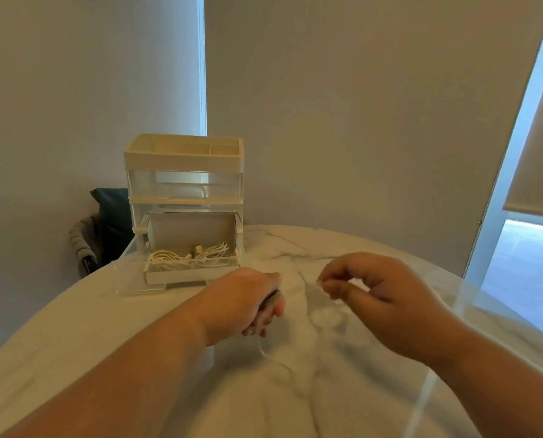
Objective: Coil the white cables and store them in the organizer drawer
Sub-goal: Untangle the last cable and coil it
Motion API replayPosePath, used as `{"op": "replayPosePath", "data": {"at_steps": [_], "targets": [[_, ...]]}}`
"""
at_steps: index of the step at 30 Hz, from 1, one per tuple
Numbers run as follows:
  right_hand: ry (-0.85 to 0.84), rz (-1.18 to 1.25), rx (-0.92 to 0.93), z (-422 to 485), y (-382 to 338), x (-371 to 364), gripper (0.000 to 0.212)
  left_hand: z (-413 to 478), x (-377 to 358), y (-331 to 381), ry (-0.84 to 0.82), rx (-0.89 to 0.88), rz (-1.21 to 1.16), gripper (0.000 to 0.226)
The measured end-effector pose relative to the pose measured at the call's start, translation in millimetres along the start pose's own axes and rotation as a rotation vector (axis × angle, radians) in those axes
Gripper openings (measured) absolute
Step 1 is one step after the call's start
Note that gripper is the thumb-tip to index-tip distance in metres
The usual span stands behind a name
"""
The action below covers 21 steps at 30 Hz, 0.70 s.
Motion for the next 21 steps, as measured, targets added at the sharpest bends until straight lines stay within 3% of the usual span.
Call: {"op": "replayPosePath", "data": {"at_steps": [3, 6, 12, 14, 15, 17, 19, 21], "targets": [[0.181, 0.235, -0.185, -0.8, 7.5, 6.4, 0.025, -0.1, -11.0, -5.3, -0.018, 0.013, 0.137, 0.050], [0.273, 0.339, -0.349, -1.2, 20.0, 6.4, 0.016, -3.9, -26.1, -6.6, -0.110, 0.007, 0.240, 0.049], [0.379, 0.555, -0.682, -3.5, 61.1, -8.4, 0.016, -14.3, -50.5, 6.6, -0.482, 0.061, -0.097, 0.044], [0.313, 0.475, -0.746, -4.5, 66.5, -15.2, 0.010, -17.0, -51.3, 11.3, -0.547, 0.064, -0.285, 0.042], [0.257, 0.387, -0.738, -4.6, 65.4, -16.4, 0.004, -16.7, -49.6, 12.5, -0.556, 0.058, -0.361, 0.041], [0.177, 0.282, -0.584, -2.8, 55.5, -13.7, 0.017, -15.0, -46.0, 15.1, -0.560, 0.035, -0.477, 0.040], [0.113, 0.356, -0.359, 0.0, 33.0, -9.6, 0.031, -13.9, -41.5, 19.0, -0.559, 0.014, -0.588, 0.039], [0.010, 0.342, -0.219, -1.1, 14.9, -12.5, 0.032, -14.4, -37.5, 24.5, -0.561, -0.019, -0.679, 0.039]]}}
Point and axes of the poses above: each hand's wrist, its own z-axis towards the middle knuckle, its own x-axis out of the back of the hand, y = z × x, the point moved 5 cm from there along z, towards the middle knuckle, and after that the axes turned 15 degrees about -z, right-handed, at the moved point
